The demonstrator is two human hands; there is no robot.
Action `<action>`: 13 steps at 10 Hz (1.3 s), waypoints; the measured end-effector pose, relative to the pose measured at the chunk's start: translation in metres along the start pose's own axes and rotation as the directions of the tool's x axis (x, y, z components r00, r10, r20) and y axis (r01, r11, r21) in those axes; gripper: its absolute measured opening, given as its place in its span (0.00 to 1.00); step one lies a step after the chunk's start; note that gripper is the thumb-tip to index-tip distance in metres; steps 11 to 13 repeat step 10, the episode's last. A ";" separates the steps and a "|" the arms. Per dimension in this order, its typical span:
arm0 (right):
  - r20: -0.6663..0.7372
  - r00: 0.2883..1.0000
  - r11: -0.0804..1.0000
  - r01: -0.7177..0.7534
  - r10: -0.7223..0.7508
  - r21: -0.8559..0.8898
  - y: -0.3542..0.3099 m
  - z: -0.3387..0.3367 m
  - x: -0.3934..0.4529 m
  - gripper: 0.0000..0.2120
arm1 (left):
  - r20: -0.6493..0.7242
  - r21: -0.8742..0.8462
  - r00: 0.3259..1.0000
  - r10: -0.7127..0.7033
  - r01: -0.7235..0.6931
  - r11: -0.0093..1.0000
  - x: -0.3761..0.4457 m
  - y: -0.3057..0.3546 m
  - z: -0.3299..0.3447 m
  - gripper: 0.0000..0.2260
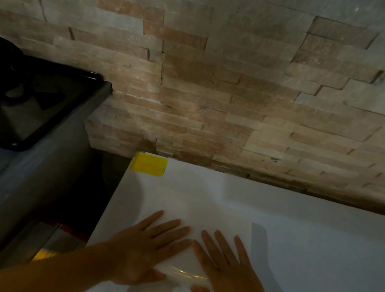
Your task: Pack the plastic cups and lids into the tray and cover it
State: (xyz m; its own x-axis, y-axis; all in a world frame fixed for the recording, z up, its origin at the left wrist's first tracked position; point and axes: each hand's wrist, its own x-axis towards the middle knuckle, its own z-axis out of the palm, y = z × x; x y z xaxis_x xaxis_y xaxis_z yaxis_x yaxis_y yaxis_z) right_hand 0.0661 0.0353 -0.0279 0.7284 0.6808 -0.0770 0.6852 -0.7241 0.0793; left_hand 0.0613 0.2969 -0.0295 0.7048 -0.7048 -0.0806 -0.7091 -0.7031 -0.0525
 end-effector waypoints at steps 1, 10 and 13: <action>-0.047 0.999 1.000 0.007 -0.006 0.008 0.001 0.003 -0.001 0.34 | -0.054 -0.034 0.999 -0.006 0.004 0.999 0.001 -0.001 0.008 0.33; 0.102 0.872 0.349 -0.296 0.479 0.889 0.018 -0.078 0.008 0.15 | 0.112 -0.530 0.899 -0.422 0.414 0.740 0.008 0.015 -0.068 0.29; 0.102 0.872 0.349 -0.296 0.479 0.889 0.018 -0.078 0.008 0.15 | 0.112 -0.530 0.899 -0.422 0.414 0.740 0.008 0.015 -0.068 0.29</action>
